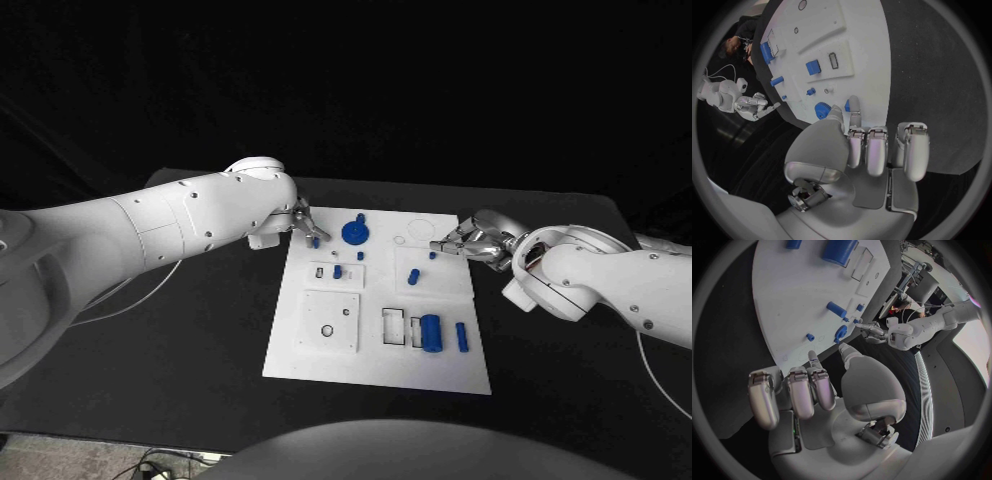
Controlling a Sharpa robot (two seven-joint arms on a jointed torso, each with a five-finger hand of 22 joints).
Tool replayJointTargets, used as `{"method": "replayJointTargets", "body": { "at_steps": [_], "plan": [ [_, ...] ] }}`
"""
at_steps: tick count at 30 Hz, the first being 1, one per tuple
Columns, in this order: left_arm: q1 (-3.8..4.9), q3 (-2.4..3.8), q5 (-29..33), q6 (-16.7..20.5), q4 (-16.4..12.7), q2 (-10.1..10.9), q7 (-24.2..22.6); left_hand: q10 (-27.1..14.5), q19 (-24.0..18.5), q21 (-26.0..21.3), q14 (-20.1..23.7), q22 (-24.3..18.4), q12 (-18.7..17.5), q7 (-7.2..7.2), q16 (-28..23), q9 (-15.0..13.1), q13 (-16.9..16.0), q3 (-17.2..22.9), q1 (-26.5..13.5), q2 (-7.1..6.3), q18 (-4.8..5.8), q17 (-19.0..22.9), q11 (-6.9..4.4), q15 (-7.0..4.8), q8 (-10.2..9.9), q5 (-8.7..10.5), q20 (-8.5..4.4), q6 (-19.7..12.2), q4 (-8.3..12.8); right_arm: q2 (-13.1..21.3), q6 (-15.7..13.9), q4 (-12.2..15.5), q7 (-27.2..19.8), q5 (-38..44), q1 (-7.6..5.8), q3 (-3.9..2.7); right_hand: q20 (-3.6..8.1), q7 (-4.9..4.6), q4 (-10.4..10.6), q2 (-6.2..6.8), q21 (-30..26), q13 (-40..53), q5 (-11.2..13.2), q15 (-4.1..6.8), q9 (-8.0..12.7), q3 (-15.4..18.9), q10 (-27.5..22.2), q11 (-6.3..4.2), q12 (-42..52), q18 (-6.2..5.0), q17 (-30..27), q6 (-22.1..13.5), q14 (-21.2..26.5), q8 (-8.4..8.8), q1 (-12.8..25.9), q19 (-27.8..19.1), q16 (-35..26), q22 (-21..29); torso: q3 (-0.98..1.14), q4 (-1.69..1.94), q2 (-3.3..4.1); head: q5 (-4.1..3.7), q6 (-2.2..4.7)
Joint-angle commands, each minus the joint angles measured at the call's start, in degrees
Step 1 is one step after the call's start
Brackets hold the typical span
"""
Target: Assemble the parts on the task board
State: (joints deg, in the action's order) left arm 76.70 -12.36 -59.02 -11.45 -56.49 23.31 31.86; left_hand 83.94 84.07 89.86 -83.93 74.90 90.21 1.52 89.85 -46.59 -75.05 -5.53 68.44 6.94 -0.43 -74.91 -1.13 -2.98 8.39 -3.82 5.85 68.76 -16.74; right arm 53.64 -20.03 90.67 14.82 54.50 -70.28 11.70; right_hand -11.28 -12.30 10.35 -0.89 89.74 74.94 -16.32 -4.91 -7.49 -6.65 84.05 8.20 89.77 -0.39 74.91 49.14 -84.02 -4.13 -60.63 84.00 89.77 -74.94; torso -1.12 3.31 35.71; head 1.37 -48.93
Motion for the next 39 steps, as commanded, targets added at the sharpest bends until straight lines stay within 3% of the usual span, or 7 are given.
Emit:
{"method": "replayJointTargets", "body": {
  "at_steps": [1, 33, 39],
  "plan": [
    [-0.02, 0.02, 0.40, -0.93, 0.06, -0.28, -0.56, 6.06, 5.93, 0.14, -6.07, 15.10, -0.21, 0.04, 0.15, -0.11, -14.95, -0.29, 0.02, 0.72, 0.43, -15.09, -0.35, 0.26, 0.18, 0.35, -0.50, -0.57, 0.00, -0.02, 0.79, 0.08, 0.06, 0.53, 0.03, 0.00, -0.22, -0.31, -0.03, -0.32, 0.26, 15.06, -0.27, -0.54, -0.09, 0.25, 5.95, 0.50, 0.23, 0.39, 15.09, -0.08, -5.98, -0.23, -0.37, 6.00, 0.23, -15.06, -0.01, -0.04, 0.00, -0.19, -0.07],
    [-0.30, 0.02, -0.14, -0.49, 1.07, -0.75, -0.66, 6.06, 5.93, 0.14, -6.07, 15.10, -0.21, 0.08, 0.15, -1.18, -14.95, -0.44, 2.73, 2.07, 0.43, -15.09, -0.29, 0.56, 0.29, 0.31, -0.74, -1.38, 0.14, -0.03, 1.00, 0.07, 0.34, 0.54, 0.03, 0.00, -0.22, -0.31, -0.03, -0.32, 0.26, 15.06, -0.27, -0.54, -0.09, 0.25, 5.95, 0.50, 0.23, 0.39, 15.09, -0.08, -5.98, -0.23, -0.37, 6.00, 0.23, -15.06, 0.02, 0.00, -0.02, -0.80, -0.14],
    [-0.31, 0.02, -0.15, -0.57, 1.09, -0.74, -0.72, 6.06, 5.93, 0.14, -6.07, 15.10, -0.21, 0.16, 0.15, -2.22, -14.95, -0.25, 4.15, 3.06, 0.43, -15.09, -0.22, 0.61, 0.84, 0.28, -0.76, -2.25, 0.09, -0.04, 1.04, 0.06, 0.42, 0.54, 0.03, 0.00, -0.32, -0.33, -0.03, -0.40, 0.26, 15.06, -0.26, -0.58, -0.12, 0.32, 5.95, 0.53, 0.23, 0.39, 15.09, -0.04, -5.98, -0.28, -0.38, 6.00, 0.23, -15.06, 0.02, -0.01, 0.01, -0.84, -0.18]
  ]
}}
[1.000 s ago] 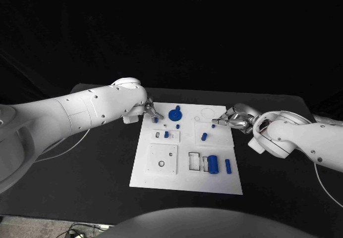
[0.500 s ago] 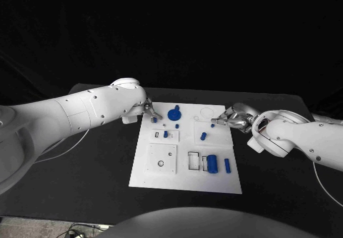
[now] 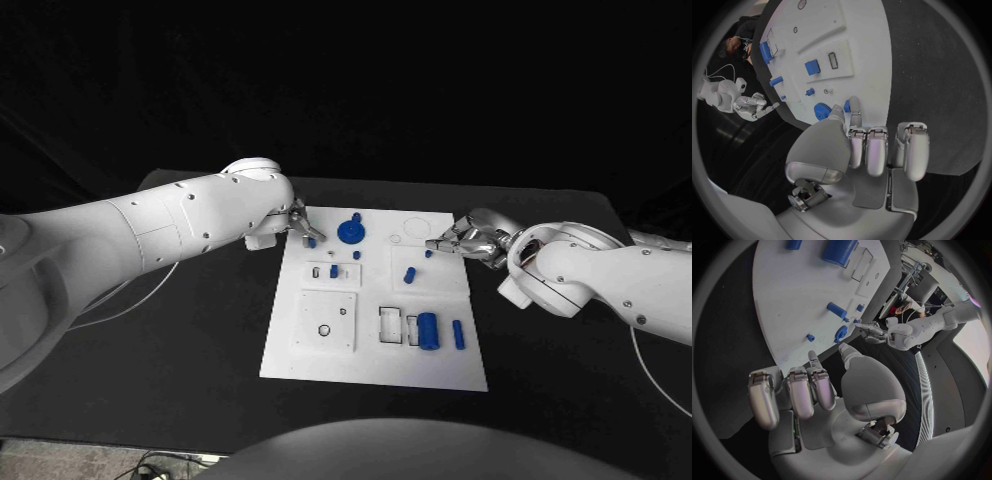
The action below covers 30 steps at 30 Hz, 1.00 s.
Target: Assemble the parts on the task board
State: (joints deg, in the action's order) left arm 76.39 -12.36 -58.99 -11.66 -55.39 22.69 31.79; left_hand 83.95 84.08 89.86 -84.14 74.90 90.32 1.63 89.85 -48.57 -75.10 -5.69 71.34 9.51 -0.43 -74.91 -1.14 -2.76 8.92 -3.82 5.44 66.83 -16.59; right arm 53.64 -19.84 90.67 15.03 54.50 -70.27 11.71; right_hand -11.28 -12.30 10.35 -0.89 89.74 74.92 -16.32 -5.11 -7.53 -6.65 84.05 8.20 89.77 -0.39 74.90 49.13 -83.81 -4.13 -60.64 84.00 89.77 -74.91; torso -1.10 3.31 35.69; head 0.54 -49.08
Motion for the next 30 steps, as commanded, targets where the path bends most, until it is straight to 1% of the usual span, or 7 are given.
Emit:
{"method": "replayJointTargets", "body": {
  "at_steps": [1, 3, 6, 19, 24, 26, 30],
  "plan": [
    [0.01, 0.02, -0.18, -0.36, -0.01, -0.10, -0.65, 6.05, 5.92, 0.14, -5.86, 15.10, -0.32, 0.07, 0.15, -0.38, -14.90, -0.07, 1.38, 0.63, 0.43, -15.09, -0.21, 0.40, 0.41, 0.28, -0.34, -0.42, -0.08, -0.03, 0.87, 0.07, 0.22, 0.55, 0.03, -0.01, -0.32, -0.33, -0.03, -0.40, 0.26, 15.08, -0.26, -0.37, -0.09, 0.32, 5.95, 0.53, 0.23, 0.39, 15.10, -0.04, -6.19, -0.28, -0.38, 6.00, 0.23, -15.09, 0.00, -0.01, 0.04, 0.00, -0.06],
    [0.00, 0.02, -0.18, -0.37, -0.01, -0.06, -0.63, 6.05, 5.92, 0.14, -5.86, 15.10, -0.32, 0.09, 0.15, -0.75, -14.90, 0.05, 1.78, 1.09, 0.43, -15.09, -0.19, 0.42, 0.67, 0.27, -0.35, -0.68, -0.10, -0.04, 0.87, 0.07, 0.24, 0.55, 0.03, -0.01, -0.32, -0.33, -0.03, -0.40, 0.26, 15.08, -0.26, -0.37, -0.09, 0.32, 5.95, 0.53, 0.23, 0.39, 15.10, -0.04, -6.19, -0.28, -0.38, 6.00, 0.23, -15.09, 0.02, -0.02, 0.01, -0.01, -0.01],
    [0.00, 0.01, -0.18, -0.41, 0.02, 0.02, -0.55, 6.05, 5.92, 0.14, -5.86, 15.10, -0.32, 0.09, 0.15, -0.91, -14.90, 0.11, 1.97, 1.27, 0.43, -15.09, -0.18, 0.43, 0.78, 0.27, -0.35, -0.80, -0.09, -0.04, 0.87, 0.07, 0.27, 0.55, 0.03, -0.01, -0.32, -0.33, -0.03, -0.40, 0.26, 15.08, -0.26, -0.37, -0.09, 0.32, 5.95, 0.53, 0.23, 0.39, 15.10, -0.04, -6.19, -0.28, -0.38, 6.00, 0.23, -15.09, 0.01, 0.00, -0.01, -0.04, -0.01],
    [0.00, 0.01, -0.15, -0.28, 0.40, -0.06, -0.48, 6.05, 5.92, 0.14, -5.86, 15.10, -0.32, 0.24, 0.15, -1.27, -14.90, -0.32, 2.00, 1.01, 0.43, -15.09, -0.06, 0.47, 0.93, 0.35, -0.37, -1.33, -0.17, 0.00, 0.88, 0.04, 0.32, 0.56, 0.03, -0.01, -0.32, -0.33, -0.03, -0.40, 0.26, 15.08, -0.26, -0.37, -0.09, 0.32, 5.95, 0.53, 0.23, 0.39, 15.10, -0.04, -6.19, -0.28, -0.38, 6.00, 0.23, -15.09, 0.01, 0.02, 0.02, -0.02, -0.08],
    [-0.02, 0.01, 0.00, -0.34, 0.56, -0.18, -0.60, 6.05, 5.92, 0.14, -5.86, 15.10, -0.32, 0.47, 0.15, -1.78, -14.90, -1.29, 1.18, 0.92, 0.43, -15.09, 0.16, 0.50, 1.27, 0.36, -0.37, -1.82, -0.25, -0.07, 0.93, 0.00, 0.36, 0.59, 0.03, -0.01, -0.32, -0.33, -0.03, -0.40, 0.26, 15.08, -0.26, -0.37, -0.09, 0.32, 5.95, 0.53, 0.23, 0.39, 15.10, -0.04, -6.19, -0.28, -0.38, 6.00, 0.23, -15.09, 0.00, -0.07, -0.03, 0.00, -0.05],
    [-0.02, 0.01, 0.08, -0.28, 0.64, -0.21, -0.67, 6.05, 5.92, 0.14, -5.86, 15.10, -0.32, 0.58, 0.15, -2.05, -14.90, -2.02, 0.35, 0.97, 0.43, -15.09, 0.29, 0.51, 1.48, 0.38, -0.37, -2.04, -0.25, -0.08, 0.94, 0.00, 0.39, 0.61, 0.03, -0.01, -0.32, -0.33, -0.03, -0.40, 0.26, 15.08, -0.26, -0.37, -0.09, 0.32, 5.95, 0.53, 0.23, 0.39, 15.10, -0.04, -6.19, -0.28, -0.38, 6.00, 0.23, -15.09, 0.00, -0.02, 0.00, -0.05, -0.01],
    [-0.03, 0.01, 0.17, -0.22, 0.79, -0.24, -0.82, 6.05, 5.92, 0.14, -5.86, 15.10, -0.32, 0.61, 0.15, -2.24, -14.90, -2.51, 0.01, 0.90, 0.43, -15.09, 0.32, 0.52, 1.61, 0.39, -0.37, -2.21, -0.23, -0.08, 0.94, -0.02, 0.45, 0.64, 0.03, -0.01, -0.32, -0.33, -0.03, -0.40, 0.26, 15.08, -0.26, -0.37, -0.09, 0.32, 5.95, 0.53, 0.23, 0.39, 15.10, -0.04, -6.19, -0.28, -0.38, 6.00, 0.23, -15.09, 0.02, 0.00, 0.01, -0.08, -0.03]
  ]
}}
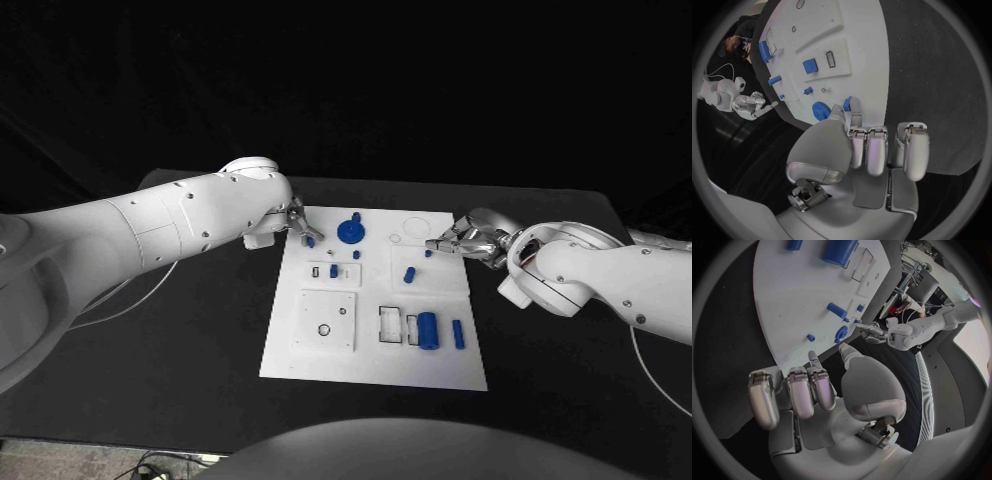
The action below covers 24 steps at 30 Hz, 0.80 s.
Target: Assemble the parts on the task board
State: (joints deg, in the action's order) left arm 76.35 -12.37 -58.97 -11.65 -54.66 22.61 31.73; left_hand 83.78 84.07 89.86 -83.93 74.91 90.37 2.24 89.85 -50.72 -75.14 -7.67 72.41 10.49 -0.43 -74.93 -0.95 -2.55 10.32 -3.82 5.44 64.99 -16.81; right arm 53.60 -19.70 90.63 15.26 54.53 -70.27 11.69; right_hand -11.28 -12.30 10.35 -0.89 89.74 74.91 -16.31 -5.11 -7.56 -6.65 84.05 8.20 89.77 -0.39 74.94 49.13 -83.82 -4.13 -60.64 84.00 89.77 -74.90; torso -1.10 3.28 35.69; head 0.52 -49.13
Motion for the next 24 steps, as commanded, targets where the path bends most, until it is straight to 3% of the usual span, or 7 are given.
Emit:
{"method": "replayJointTargets", "body": {
  "at_steps": [1, 6, 9, 12, 17, 24],
  "plan": [
    [0.00, 0.01, 0.16, -0.23, 0.08, -0.16, -0.78, 6.22, 5.93, 0.14, -6.07, 15.09, -0.37, 0.00, 0.15, -0.09, -14.86, -0.53, -1.06, -0.07, 0.43, -15.07, 0.13, 0.32, 0.21, 0.39, -0.37, -0.37, 0.00, -0.05, 0.81, 0.02, 0.26, 0.62, 0.03, 0.01, -0.32, -0.33, -0.03, -0.40, 0.26, 15.09, -0.26, -0.38, -0.05, 0.32, 5.95, 0.53, 0.23, 0.39, 15.06, -0.04, -6.18, -0.28, -0.38, 6.00, 0.23, -15.10, 0.02, 0.03, 0.00, -0.05, 0.02],
    [-0.01, 0.01, 0.20, -0.31, 0.13, -0.18, -0.77, 6.22, 5.93, 0.14, -6.07, 15.09, -0.37, -0.03, 0.15, -0.16, -14.86, -0.53, -0.94, 0.09, 0.43, -15.07, 0.12, 0.32, 0.26, 0.35, -0.37, -0.46, 0.04, -0.05, 0.83, 0.03, 0.37, 0.63, 0.03, 0.01, -0.32, -0.33, -0.03, -0.40, 0.26, 15.09, -0.26, -0.38, -0.05, 0.32, 5.95, 0.53, 0.23, 0.39, 15.06, -0.04, -6.18, -0.28, -0.38, 6.00, 0.23, -15.10, -0.04, 0.03, 0.03, -0.09, 0.07],
    [-0.01, 0.01, 0.21, -0.46, 0.10, -0.21, -0.77, 6.22, 5.93, 0.14, -6.07, 15.09, -0.37, -0.35, 0.15, -0.66, -14.86, 0.58, 1.91, 1.21, 0.43, -15.07, -0.18, 0.33, 0.60, 0.20, -0.36, -1.02, 0.31, -0.07, 0.83, 0.05, 0.39, 0.63, 0.03, 0.01, -0.35, -0.33, -0.05, -0.46, 0.26, 15.09, -0.28, -0.39, -0.06, 0.32, 5.95, 0.54, 0.23, 0.39, 15.06, -0.05, -6.18, -0.29, -0.42, 6.00, 0.23, -15.10, -0.02, 0.03, 0.03, -0.11, 0.08],
    [-0.01, 0.01, 0.22, -0.46, 0.02, -0.22, -0.75, 6.22, 5.93, 0.14, -6.07, 15.09, -0.37, -0.65, 0.15, -1.05, -14.86, 2.72, 6.26, 1.92, 0.43, -15.07, -0.46, 0.34, 0.85, -2.31, -0.36, -1.65, 0.89, -0.07, 0.83, 0.06, 0.40, 0.64, 0.03, 0.01, -0.35, -0.33, -0.05, -0.46, 0.26, 15.09, -0.28, -0.39, -0.06, 0.32, 5.95, 0.54, 0.23, 0.39, 15.06, -0.05, -6.18, -0.29, -0.42, 6.00, 0.23, -15.10, -0.02, 0.03, 0.01, -0.11, 0.05],
    [-0.01, 0.01, 0.22, -0.30, -0.05, -0.18, -0.80, 6.22, 5.93, 0.14, -6.07, 15.09, -0.37, -0.45, 0.15, -1.41, -14.86, 5.10, 10.16, 1.93, 0.43, -15.07, -0.36, 0.41, 1.23, -3.19, -0.34, -2.05, 0.28, -0.05, 0.80, 0.07, 0.42, 0.64, 0.03, 0.01, -0.35, -0.33, -0.05, -0.46, 0.26, 15.09, -0.28, -0.39, -0.06, 0.32, 5.95, 0.54, 0.23, 0.39, 15.06, -0.05, -6.18, -0.29, -0.42, 6.00, 0.23, -15.10, -0.01, 0.01, 0.01, -0.12, 0.03],
    [-0.01, 0.01, 0.22, 0.00, -0.14, -0.02, -0.96, 6.22, 5.93, 0.14, -6.07, 15.09, -0.37, -0.44, 0.15, -1.47, -14.86, 5.49, 10.74, 1.76, 0.43, -15.07, -0.30, 0.44, 1.30, -3.18, -0.34, -2.11, 0.26, -0.03, 0.84, 0.06, 0.46, 0.65, 0.03, 0.01, -0.35, -0.33, -0.05, -0.46, 0.26, 15.09, -0.28, -0.39, -0.06, 0.32, 5.95, 0.54, 0.23, 0.39, 15.06, -0.05, -6.18, -0.29, -0.42, 6.00, 0.23, -15.10, 0.01, 0.04, 0.03, -0.16, 0.07]
  ]
}}
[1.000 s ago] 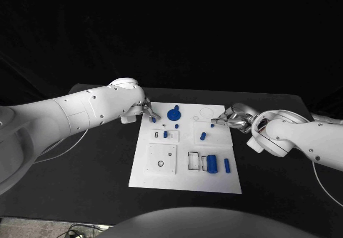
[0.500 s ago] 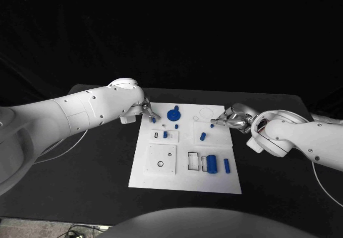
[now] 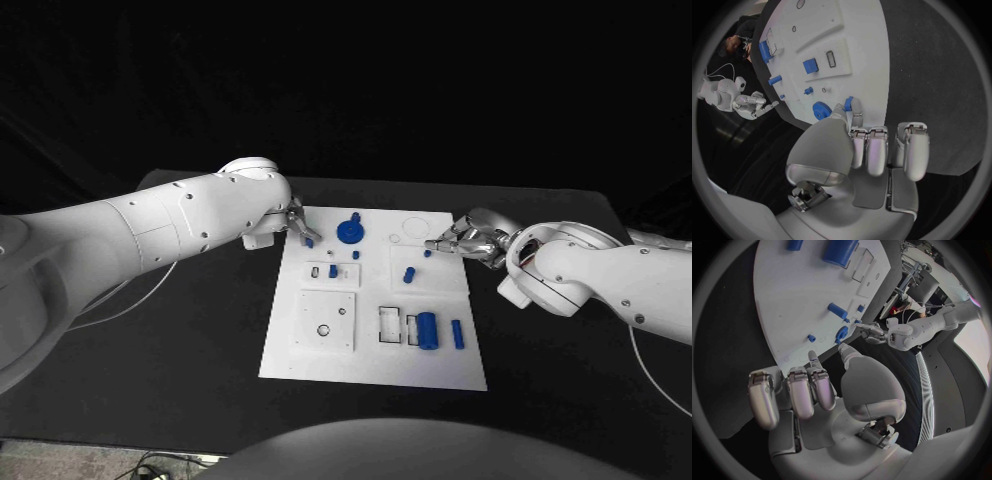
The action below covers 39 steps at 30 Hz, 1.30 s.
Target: Assemble the parts on the task board
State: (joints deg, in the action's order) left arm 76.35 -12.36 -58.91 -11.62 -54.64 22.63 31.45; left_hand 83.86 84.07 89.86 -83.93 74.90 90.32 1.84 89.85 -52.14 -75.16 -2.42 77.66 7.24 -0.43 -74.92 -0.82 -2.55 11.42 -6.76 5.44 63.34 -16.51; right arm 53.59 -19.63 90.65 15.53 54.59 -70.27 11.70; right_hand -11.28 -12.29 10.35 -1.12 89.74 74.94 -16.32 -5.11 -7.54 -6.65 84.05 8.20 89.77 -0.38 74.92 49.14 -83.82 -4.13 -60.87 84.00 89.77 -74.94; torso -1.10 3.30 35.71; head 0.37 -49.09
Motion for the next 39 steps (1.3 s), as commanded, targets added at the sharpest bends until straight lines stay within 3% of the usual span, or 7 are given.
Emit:
{"method": "replayJointTargets", "body": {
  "at_steps": [1, 11, 22, 32, 39],
  "plan": [
    [-0.01, 0.00, 0.16, 0.10, -0.18, -0.01, -0.76, 6.14, 5.93, 0.14, -6.07, 15.10, -0.32, -0.04, 0.15, -0.05, -14.84, 0.25, 5.50, 5.01, 0.43, -15.08, -0.43, 0.44, 0.20, -0.24, -0.34, -0.46, -0.05, -0.02, 0.78, 0.03, 0.20, 0.59, 0.03, 0.00, -0.35, -0.33, -0.05, -0.22, 0.26, 15.06, -0.27, -0.39, -0.07, 0.32, 5.95, 0.54, 0.23, 0.38, 15.08, -0.05, -6.18, -0.29, -0.18, 6.00, 0.23, -15.06, 0.02, 0.01, 0.00, -0.01, 0.02],
    [0.01, 0.02, 0.29, 1.36, -0.94, 0.78, -1.92, 6.14, 5.93, 0.14, -6.07, 15.10, -0.32, -0.05, 0.15, -0.11, -14.84, 0.88, 5.98, 5.19, 0.43, -15.08, -0.43, 0.43, 0.39, -0.44, -0.32, -0.22, -0.13, 0.07, 0.85, -0.06, 0.23, 0.60, 0.03, 0.01, -0.35, -0.33, -0.05, -0.22, 0.26, 15.06, -0.27, -0.39, -0.07, 0.32, 5.95, 0.54, 0.23, 0.38, 15.08, -0.05, -6.18, -0.29, -0.18, 6.00, 0.23, -15.06, 0.00, 0.04, -0.03, -0.15, -0.02],
    [0.29, 0.10, 0.80, 3.56, -2.97, 2.48, -3.11, 6.14, 5.93, 0.14, -6.07, 15.10, -0.32, -0.07, 0.15, -0.18, -14.84, 3.52, 8.68, 4.49, 0.43, -15.08, -0.45, 0.43, 0.66, -0.97, -0.25, -0.13, -0.07, -0.01, 0.77, -0.26, 0.22, 0.66, 0.03, 0.01, -0.36, -0.33, -0.07, -0.27, 0.26, 15.06, -0.29, -0.39, -0.08, 0.31, 5.95, 0.54, 0.23, 0.38, 15.08, -0.03, -6.18, -0.31, -0.22, 6.00, 0.23, -15.06, 0.02, 0.04, -0.05, -0.18, 0.02],
    [1.41, 0.16, 1.23, 5.02, -5.80, 4.39, -3.00, 6.14, 5.93, 0.14, -6.07, 15.10, -0.32, -0.06, 0.15, -0.20, -14.84, 4.35, 9.41, 4.07, 0.43, -15.08, -0.45, 0.41, 0.79, -1.01, -0.20, 0.01, -0.08, -0.07, 0.80, -0.47, 0.22, 0.67, 0.03, 0.01, -0.36, -0.33, -0.07, -0.27, 0.26, 15.06, -0.29, -0.39, -0.08, 0.31, 5.95, 0.54, 0.23, 0.38, 15.08, -0.03, -6.18, -0.31, -0.22, 6.00, 0.23, -15.06, 0.01, 0.07, -0.02, -0.15, 0.17],
    [2.42, 0.19, 2.14, 3.42, -8.79, 6.65, -1.05, 6.14, 5.93, 0.14, -6.07, 15.10, -0.32, -0.06, 0.15, -0.21, -14.84, 4.48, 9.53, 3.84, 0.43, -15.08, -0.44, 0.39, 0.83, -0.99, -0.18, 0.06, -0.10, -0.11, 0.73, -0.54, 0.21, 0.68, 0.03, 0.01, -0.37, -0.33, -0.10, -0.28, 0.26, 15.06, -0.29, -0.40, -0.09, 0.30, 5.95, 0.54, 0.23, 0.38, 15.08, -0.02, -6.18, -0.32, -0.27, 6.00, 0.23, -15.06, 0.05, 0.01, -0.05, 0.13, 0.01]
  ]
}}
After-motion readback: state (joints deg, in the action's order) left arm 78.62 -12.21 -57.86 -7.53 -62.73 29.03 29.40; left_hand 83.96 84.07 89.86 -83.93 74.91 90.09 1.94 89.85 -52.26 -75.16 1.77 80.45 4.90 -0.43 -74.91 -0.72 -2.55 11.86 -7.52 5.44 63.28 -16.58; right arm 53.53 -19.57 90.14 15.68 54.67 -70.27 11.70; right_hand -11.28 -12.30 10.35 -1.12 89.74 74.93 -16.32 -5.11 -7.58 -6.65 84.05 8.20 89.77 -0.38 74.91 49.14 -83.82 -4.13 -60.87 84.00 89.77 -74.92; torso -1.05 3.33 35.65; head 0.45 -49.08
